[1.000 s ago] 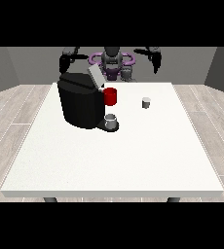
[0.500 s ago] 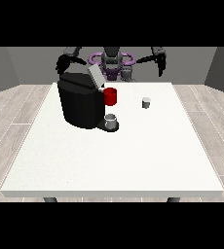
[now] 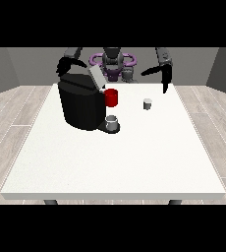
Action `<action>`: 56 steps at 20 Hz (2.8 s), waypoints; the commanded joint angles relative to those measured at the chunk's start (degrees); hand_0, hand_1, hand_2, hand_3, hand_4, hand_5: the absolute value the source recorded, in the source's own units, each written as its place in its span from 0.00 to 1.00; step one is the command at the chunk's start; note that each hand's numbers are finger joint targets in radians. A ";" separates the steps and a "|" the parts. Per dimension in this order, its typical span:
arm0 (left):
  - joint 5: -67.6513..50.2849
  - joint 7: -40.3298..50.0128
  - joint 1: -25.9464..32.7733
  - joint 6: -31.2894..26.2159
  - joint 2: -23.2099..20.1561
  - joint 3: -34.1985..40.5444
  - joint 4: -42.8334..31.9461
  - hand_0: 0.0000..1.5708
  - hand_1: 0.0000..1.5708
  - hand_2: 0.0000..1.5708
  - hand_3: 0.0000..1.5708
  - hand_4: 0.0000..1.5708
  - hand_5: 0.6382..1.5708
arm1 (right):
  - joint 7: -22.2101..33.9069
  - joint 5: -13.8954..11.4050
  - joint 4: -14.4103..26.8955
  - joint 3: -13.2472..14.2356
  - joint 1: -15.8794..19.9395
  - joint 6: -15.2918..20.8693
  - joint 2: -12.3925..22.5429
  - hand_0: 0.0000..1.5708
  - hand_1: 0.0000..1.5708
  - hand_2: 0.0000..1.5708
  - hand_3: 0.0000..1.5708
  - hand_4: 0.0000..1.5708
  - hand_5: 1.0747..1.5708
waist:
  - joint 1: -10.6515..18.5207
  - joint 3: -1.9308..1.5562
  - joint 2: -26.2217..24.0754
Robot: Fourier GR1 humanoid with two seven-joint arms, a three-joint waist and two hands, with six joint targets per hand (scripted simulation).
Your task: Insert the coffee pod into the coffee machine and close the lid
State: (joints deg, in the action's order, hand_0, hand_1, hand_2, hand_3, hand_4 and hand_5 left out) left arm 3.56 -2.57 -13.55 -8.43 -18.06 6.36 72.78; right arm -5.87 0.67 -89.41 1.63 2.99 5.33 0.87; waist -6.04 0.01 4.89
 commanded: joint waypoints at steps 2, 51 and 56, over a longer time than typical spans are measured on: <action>2.32 -0.24 -5.36 0.98 0.12 0.52 -7.20 0.00 0.00 0.00 0.00 0.00 1.00 | -1.95 2.08 3.78 1.68 3.49 0.57 -0.15 0.00 0.00 0.00 0.00 0.16 1.00 | -0.01 -0.01 3.22; 34.93 -10.96 -20.14 18.35 -1.66 -7.02 -39.68 0.75 0.75 0.82 0.75 0.26 1.00 | 3.23 -0.18 13.09 1.53 11.52 4.77 0.41 0.00 0.00 0.00 0.00 0.26 1.00 | -0.70 0.00 4.02; 33.93 -12.56 -20.97 14.01 0.28 -7.90 -36.56 0.93 0.93 0.93 0.90 0.39 1.00 | -0.25 0.97 16.48 2.55 6.74 3.61 0.18 0.00 0.00 0.00 0.00 0.27 1.00 | -0.15 -0.03 -0.30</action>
State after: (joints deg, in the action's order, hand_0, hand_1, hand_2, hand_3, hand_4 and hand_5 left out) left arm 36.72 -15.64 -34.30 7.83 -20.00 0.29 34.05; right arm -4.10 1.20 -75.95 3.51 12.25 9.12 1.43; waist -7.23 -0.03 8.11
